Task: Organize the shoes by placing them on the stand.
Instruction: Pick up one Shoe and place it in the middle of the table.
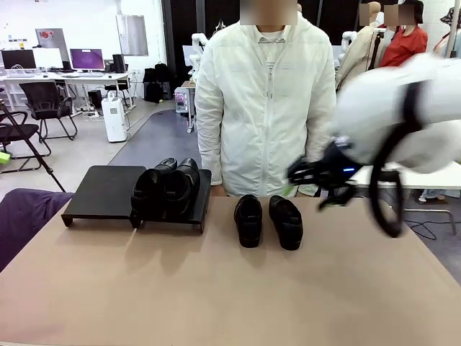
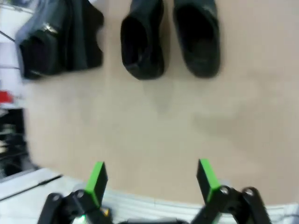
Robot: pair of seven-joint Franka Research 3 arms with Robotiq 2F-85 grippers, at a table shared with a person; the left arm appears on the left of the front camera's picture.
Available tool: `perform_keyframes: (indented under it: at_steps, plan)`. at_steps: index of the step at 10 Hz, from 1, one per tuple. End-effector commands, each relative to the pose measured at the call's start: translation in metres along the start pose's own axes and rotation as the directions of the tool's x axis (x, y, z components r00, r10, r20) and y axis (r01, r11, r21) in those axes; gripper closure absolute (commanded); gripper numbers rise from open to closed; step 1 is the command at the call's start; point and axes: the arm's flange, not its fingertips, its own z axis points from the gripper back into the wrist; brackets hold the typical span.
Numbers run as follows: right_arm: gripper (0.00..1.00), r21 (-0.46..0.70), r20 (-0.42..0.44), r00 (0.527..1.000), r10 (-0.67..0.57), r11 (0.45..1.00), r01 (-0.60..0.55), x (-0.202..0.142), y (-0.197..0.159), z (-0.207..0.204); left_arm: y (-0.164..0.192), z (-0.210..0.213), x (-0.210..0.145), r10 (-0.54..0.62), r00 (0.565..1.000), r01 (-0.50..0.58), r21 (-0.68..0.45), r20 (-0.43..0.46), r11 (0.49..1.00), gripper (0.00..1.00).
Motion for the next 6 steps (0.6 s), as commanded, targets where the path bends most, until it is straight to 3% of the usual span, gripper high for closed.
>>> perform_keyframes:
  at_steps: [1,2,3,5,6]
  plan:
    - [0.0,-0.154,0.004,1.0,0.0,0.988,0.001,0.058,0.015,-0.037,-0.001,0.001,0.0,-0.007,1.0,0.007,-0.021,-0.002,1.0,0.0]
    - [0.0,-0.134,0.014,1.0,-0.005,0.991,0.006,0.053,0.007,-0.031,-0.001,0.001,0.0,-0.007,1.0,0.007,-0.021,-0.002,1.0,0.0]
    - [0.0,-0.061,0.001,1.0,0.027,0.998,-0.027,0.02,0.018,-0.035,-0.001,0.001,0.0,-0.007,1.0,0.007,-0.021,-0.002,1.0,0.0]
    - [0.0,-0.061,0.001,1.0,0.027,0.998,-0.027,0.02,0.018,-0.035,-0.001,0.001,0.0,-0.007,1.0,0.007,-0.021,-0.002,1.0,0.0]
    - [0.0,-0.096,-0.003,1.0,0.027,0.995,-0.027,0.04,0.013,-0.05,-0.001,0.001,0.0,-0.007,1.0,0.007,-0.021,-0.002,1.0,0.0]
